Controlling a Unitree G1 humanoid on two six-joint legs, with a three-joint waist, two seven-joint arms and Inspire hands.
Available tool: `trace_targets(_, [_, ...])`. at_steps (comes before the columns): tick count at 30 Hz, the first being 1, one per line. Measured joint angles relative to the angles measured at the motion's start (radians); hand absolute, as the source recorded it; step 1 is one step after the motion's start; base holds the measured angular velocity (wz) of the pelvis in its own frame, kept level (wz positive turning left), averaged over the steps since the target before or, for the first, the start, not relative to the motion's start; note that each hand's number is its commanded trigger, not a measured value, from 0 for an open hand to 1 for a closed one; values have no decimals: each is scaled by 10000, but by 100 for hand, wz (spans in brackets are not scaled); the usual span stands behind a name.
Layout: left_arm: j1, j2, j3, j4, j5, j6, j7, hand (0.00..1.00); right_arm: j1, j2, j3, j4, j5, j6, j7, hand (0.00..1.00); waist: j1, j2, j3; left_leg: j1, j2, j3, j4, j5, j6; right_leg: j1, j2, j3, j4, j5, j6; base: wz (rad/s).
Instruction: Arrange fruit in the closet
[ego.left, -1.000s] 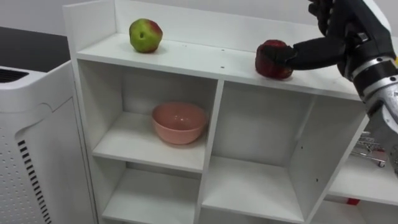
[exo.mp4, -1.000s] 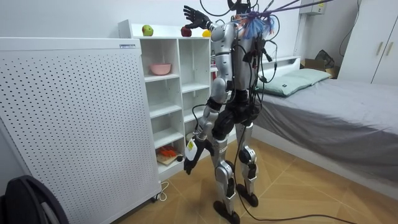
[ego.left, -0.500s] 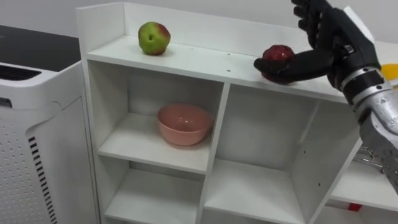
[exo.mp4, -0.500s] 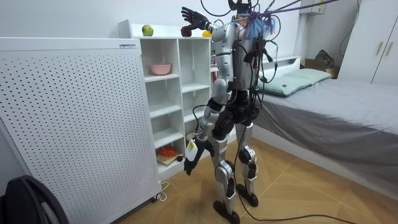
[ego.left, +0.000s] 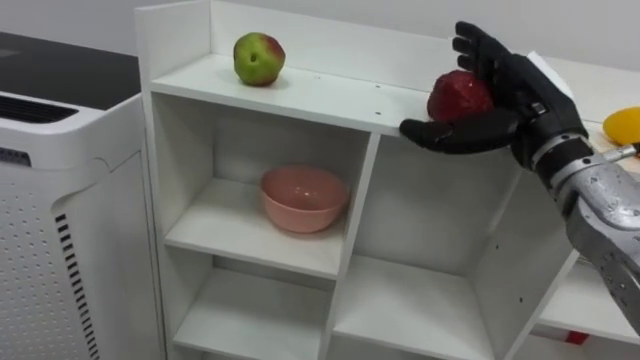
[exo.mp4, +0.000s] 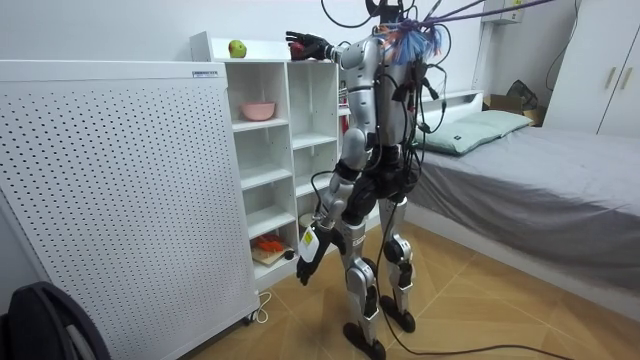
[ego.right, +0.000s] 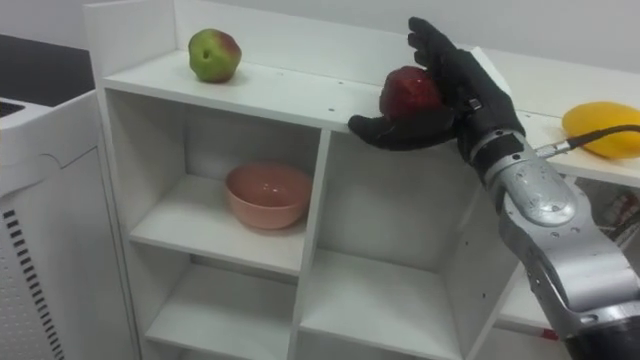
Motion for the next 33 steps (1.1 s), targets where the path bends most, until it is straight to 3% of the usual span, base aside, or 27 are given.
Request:
trace_targets(5, [-4, 0, -5, 4, -1, -1, 0, 0, 0, 0, 0, 41, 0, 0, 138, 3, -4, -32, 9, -3, -2, 8, 5, 0, 0, 1, -1, 1, 0, 2, -2, 0])
trace_targets(6, [-5, 0, -6, 4, -2, -2, 0, 0, 0, 0, 0, 44, -1, 0, 140, 46, -3, -34, 10, -3, -2, 8, 5, 0, 0, 1, -1, 1, 0, 2, -3, 0])
trace_targets(7, [-5, 0, -7, 5, -1, -1, 0, 0, 0, 0, 0, 44, -2, 0, 141, 78, -3, -39, 9, -3, -2, 8, 5, 0, 0, 1, -1, 2, 0, 2, -3, 0])
trace_targets(8, [-6, 0, -8, 5, -2, -2, 0, 0, 1, 0, 0, 46, -3, 0, 142, 100, -3, -43, 12, -3, -2, 8, 5, 0, 0, 1, -1, 1, 0, 2, -3, 0])
trace_targets(17, [3, 3, -7, 4, 12, -3, -1, 0, 1, -12, 239, 9, -244, -108, 569, 100, -26, -72, -6, -9, 0, 20, 26, 0, 0, 0, 0, -12, 1, 4, -6, 0])
trace_targets(23, [20, 11, -17, 6, -11, -10, -16, 0, -24, -47, 244, 78, -642, -116, 124, 100, 54, -139, -52, -13, -2, -2, 17, -1, 0, 5, -2, -14, -1, 8, -13, 1])
trace_targets(33, [-12, 34, -172, 95, -17, -7, 33, 0, -132, -46, 247, 93, -627, -364, -62, 100, 67, -25, 43, 71, -1, -45, -99, -1, 0, 64, 5, -19, -25, 8, -12, 1])
